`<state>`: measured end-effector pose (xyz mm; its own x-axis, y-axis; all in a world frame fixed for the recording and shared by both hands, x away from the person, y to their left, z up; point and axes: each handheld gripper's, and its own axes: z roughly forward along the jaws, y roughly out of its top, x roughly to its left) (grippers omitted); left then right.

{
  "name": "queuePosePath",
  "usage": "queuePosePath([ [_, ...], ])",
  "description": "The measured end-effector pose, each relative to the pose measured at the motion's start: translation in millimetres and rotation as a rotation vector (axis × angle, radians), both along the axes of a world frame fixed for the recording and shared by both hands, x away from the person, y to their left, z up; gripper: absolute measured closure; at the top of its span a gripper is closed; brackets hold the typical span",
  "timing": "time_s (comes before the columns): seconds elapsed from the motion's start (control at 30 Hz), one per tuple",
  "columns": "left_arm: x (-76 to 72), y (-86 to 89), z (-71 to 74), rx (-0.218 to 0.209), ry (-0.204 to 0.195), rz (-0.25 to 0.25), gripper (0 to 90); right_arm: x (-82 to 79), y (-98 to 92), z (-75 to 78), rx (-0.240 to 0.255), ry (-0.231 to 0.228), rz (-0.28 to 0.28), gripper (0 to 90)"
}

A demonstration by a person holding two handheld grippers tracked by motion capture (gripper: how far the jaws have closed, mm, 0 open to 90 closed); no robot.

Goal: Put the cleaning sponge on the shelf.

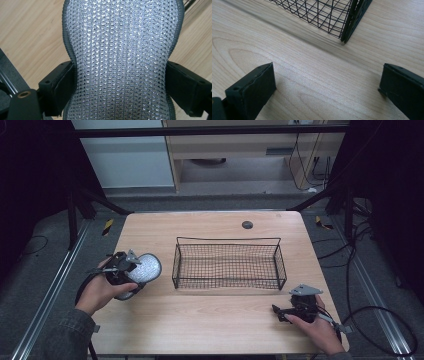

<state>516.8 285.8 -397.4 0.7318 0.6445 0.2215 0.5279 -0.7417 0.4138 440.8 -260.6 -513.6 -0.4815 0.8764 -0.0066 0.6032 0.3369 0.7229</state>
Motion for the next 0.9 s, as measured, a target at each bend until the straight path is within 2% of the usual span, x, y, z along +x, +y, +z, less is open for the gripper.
queuePosePath([
  [0.1,0.3,-4.0,12.1,0.015,-0.012,-0.025,13.2,0.0,0.0,0.0,0.000,0.000,0.000,0.5],
  [0.2,1.3,-5.1,16.6,0.016,-0.019,-0.029,13.6,0.0,0.0,0.0,0.000,0.000,0.000,0.5],
  [0.4,3.9,-12.3,34.8,0.028,-0.053,-0.055,14.2,0.0,0.0,0.0,0.000,0.000,0.000,0.5],
  [0.63,5.6,-21.0,47.4,0.030,-0.080,-0.068,14.3,0.0,0.0,0.0,-0.001,0.000,0.000,0.5],
  [0.87,9.5,-33.5,60.2,0.048,-0.098,-0.104,14.3,0.0,0.0,0.0,0.000,0.000,0.001,0.5],
  [0.9,11.0,-37.6,64.6,0.054,-0.111,-0.110,14.3,0.0,0.0,0.0,-0.001,0.000,0.000,0.5],
])
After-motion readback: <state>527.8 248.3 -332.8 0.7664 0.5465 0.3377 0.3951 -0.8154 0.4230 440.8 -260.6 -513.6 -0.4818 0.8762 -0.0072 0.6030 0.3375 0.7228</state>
